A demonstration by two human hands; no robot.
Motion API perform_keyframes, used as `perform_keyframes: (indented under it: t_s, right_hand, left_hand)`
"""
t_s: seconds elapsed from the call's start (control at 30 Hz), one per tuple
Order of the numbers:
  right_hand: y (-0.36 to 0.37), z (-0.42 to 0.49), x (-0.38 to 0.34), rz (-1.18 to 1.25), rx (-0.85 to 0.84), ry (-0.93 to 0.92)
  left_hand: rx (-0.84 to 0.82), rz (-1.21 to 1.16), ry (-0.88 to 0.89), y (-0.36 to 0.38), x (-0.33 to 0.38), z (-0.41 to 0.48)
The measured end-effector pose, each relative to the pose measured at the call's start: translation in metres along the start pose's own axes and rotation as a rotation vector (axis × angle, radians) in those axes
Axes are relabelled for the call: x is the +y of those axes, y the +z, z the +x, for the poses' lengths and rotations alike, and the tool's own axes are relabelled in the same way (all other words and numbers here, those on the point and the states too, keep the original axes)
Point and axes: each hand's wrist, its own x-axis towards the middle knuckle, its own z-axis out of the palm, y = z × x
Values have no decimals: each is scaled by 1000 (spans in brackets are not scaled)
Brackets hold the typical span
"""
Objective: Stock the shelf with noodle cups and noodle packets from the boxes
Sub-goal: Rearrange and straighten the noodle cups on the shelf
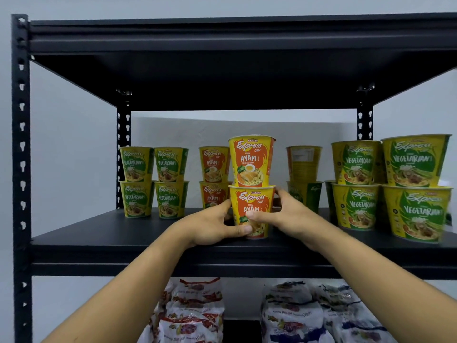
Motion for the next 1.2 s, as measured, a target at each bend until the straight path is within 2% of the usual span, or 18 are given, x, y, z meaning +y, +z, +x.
perform_keyframes:
  t_s: [0.27, 0.5, 0.8, 1.2]
  right_hand:
    - [-6, 7, 7, -68, 12, 32]
    - [-14, 33, 14, -116, 0, 101]
    - [-11, 82, 23, -210, -14, 183]
    - [1, 100, 29, -350, 61, 116]
  left_hand:
    - [-22, 176, -25, 1, -1, 3]
    - [-50, 371, -138, 1, 2, 7]
    - [-64, 399, -152, 2, 10, 2]
    - [-66, 407, -160, 3, 11, 2]
